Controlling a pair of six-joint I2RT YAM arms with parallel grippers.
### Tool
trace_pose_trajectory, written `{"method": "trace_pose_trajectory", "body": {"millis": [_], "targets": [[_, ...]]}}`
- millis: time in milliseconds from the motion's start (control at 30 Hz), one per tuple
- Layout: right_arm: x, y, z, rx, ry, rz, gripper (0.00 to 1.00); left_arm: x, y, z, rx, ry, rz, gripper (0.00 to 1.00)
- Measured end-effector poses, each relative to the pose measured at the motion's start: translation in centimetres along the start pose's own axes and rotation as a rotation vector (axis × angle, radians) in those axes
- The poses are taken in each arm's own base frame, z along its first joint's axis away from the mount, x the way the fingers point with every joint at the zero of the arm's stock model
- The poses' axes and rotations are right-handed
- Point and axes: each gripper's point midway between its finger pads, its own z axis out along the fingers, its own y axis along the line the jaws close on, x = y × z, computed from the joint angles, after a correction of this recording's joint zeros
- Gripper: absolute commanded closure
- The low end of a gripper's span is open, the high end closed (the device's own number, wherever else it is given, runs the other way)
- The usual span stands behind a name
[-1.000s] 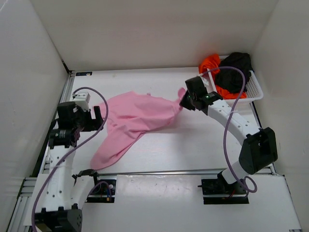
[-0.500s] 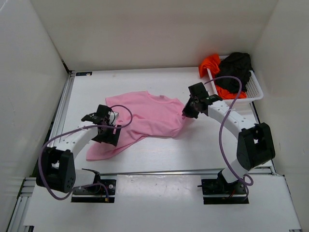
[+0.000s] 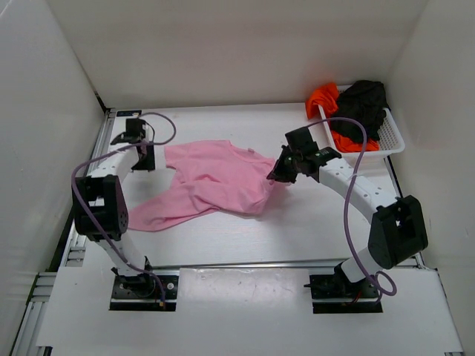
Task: Fold and stack the t-shirts
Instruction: Move the tshirt to the center of the board, then flatten out the tshirt
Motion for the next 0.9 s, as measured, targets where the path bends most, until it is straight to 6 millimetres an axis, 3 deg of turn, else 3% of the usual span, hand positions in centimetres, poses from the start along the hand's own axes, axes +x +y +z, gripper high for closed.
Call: {"method": "trace_pose_trajectory", "body": {"millis": [100, 167, 200, 233, 300, 367, 433, 500, 567, 667, 733, 800, 900], "targets": [[0.2, 1.0, 0.0, -0.045, 0.015, 0.034, 1.0, -5.4, 2.0, -1.2, -0.047, -0.133, -0.059, 0.23], [0.5, 1.3, 0.1, -0.06, 0.031, 0.054, 0.95, -6.9, 1.5, -3.0, -0.041, -0.203, -0.057, 0.2], [0.6, 1.3, 0.2, -0.06, 0.038, 0.064, 0.9, -7.0, 0.5, -4.2, -0.022, -0.236, -0.04, 0.12], [0.8, 0.9, 0.5, -0.047, 0.048, 0.077, 0.72, -6.8, -1.1, -5.8, 0.007, -0.268, -0.007, 0.09], [1.4, -0.2, 0.8, -0.005, 0.064, 0.11, 0.54, -5.2, -5.2, -9.1, 0.093, -0.33, 0.08, 0.08], [2.2, -2.5, 0.9, 0.069, 0.073, 0.149, 0.38, -1.8, -9.5, -11.9, 0.213, -0.35, 0.196, 0.08], [3.3, -5.9, 0.5, 0.156, 0.072, 0.2, 0.32, 1.4, -11.0, -12.2, 0.272, -0.311, 0.262, 0.08], [4.7, -9.4, -0.8, 0.243, 0.059, 0.247, 0.29, 5.0, -10.4, -10.1, 0.254, -0.214, 0.286, 0.09], [5.5, -12.0, -2.7, 0.312, 0.015, 0.273, 0.29, 9.0, -9.5, -7.6, 0.221, -0.084, 0.313, 0.1], [4.1, -12.3, -5.1, 0.303, -0.115, 0.252, 0.35, 13.7, -8.4, -5.8, 0.189, 0.07, 0.354, 0.1], [2.6, -11.4, -6.0, 0.286, -0.18, 0.204, 0.45, 14.7, -8.1, -5.4, 0.176, 0.103, 0.364, 0.1], [1.0, -10.1, -6.1, 0.284, -0.215, 0.133, 0.52, 14.4, -8.0, -5.1, 0.162, 0.095, 0.364, 0.11], [-1.9, -7.1, -4.4, 0.283, -0.225, 0.035, 0.71, 14.1, -7.8, -4.2, 0.133, 0.101, 0.361, 0.2]]}}
